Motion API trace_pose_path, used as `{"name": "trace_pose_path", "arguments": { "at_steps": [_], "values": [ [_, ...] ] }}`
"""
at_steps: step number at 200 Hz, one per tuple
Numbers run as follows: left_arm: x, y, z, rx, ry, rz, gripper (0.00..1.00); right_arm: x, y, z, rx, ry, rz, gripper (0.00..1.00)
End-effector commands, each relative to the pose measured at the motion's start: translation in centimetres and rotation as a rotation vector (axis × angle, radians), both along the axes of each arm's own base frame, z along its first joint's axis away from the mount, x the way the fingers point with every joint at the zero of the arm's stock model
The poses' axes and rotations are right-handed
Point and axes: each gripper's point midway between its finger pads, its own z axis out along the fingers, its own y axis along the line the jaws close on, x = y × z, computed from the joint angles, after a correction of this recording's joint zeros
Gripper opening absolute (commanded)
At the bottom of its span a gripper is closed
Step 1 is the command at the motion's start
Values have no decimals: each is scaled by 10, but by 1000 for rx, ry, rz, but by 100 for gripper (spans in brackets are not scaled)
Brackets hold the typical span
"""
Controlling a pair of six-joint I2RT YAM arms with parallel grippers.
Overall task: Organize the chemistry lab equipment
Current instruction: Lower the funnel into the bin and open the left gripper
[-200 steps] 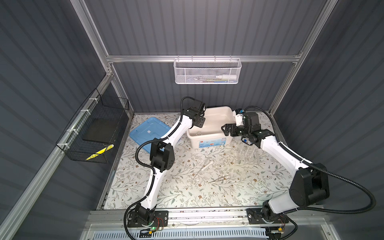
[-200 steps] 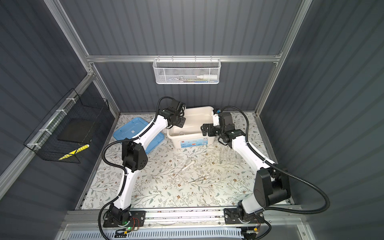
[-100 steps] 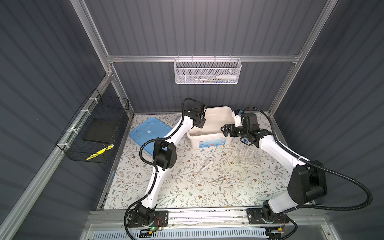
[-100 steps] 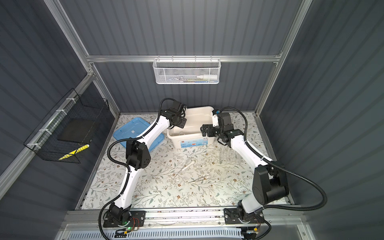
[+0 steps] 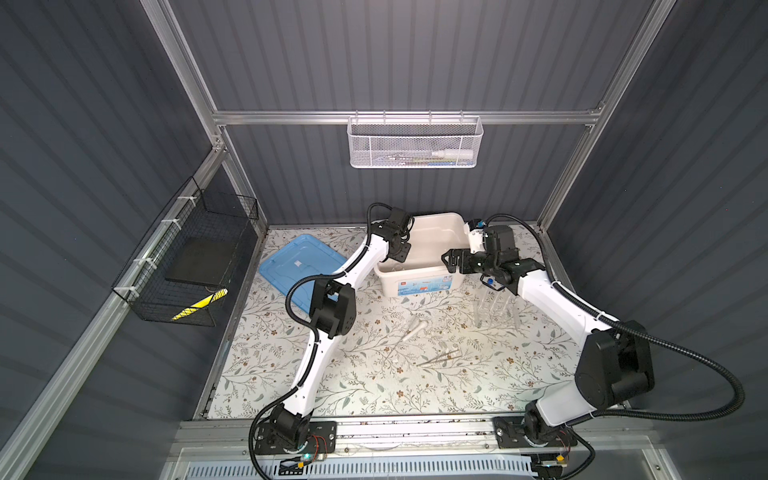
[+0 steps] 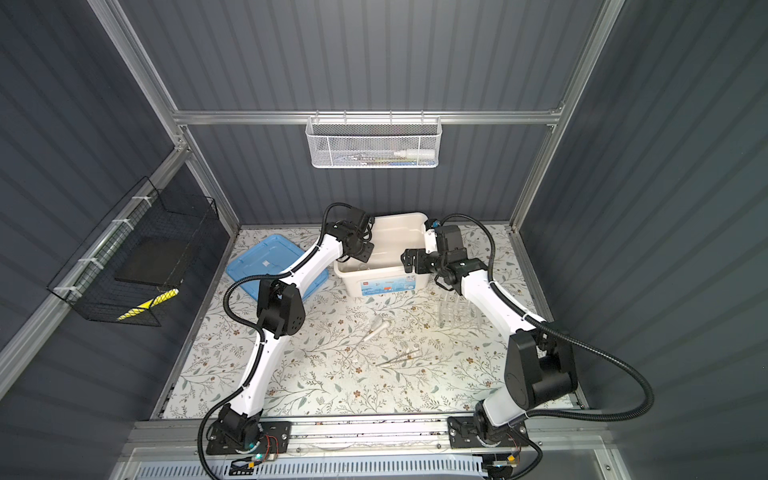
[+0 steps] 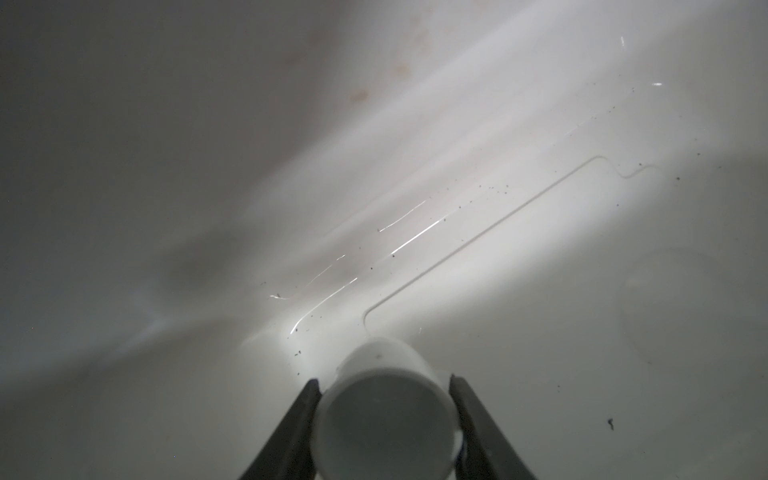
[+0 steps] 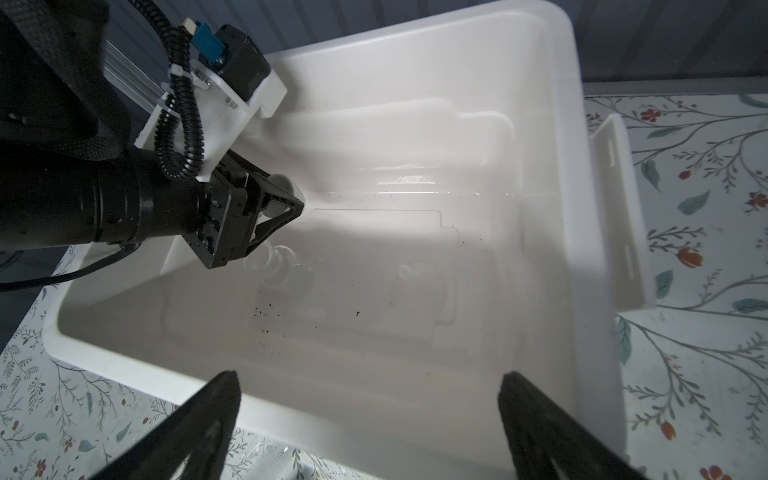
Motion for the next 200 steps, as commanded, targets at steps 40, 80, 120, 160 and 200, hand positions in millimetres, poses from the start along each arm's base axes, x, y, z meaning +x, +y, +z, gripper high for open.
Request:
{"name": "trace_pose_path", "arguments": {
  "at_steps": [40, 80, 120, 160, 200],
  "values": [
    [-8, 6, -17, 5, 78, -23, 39, -1, -1, -9, -8, 11, 14, 99],
    [-11, 7, -14, 13, 80, -39, 44, -2, -1, -5, -13, 5, 16, 99],
    [-19, -7, 15, -72, 63, -87, 61, -7, -5, -5, -24, 7, 10, 99],
    [-29, -24, 80, -123, -83, -142, 82, -16, -10, 0, -18, -27, -6, 99],
    [-43, -33, 144, -154, -217, -175, 94, -25, -13, 4, -8, -46, -11, 99]
  ]
}}
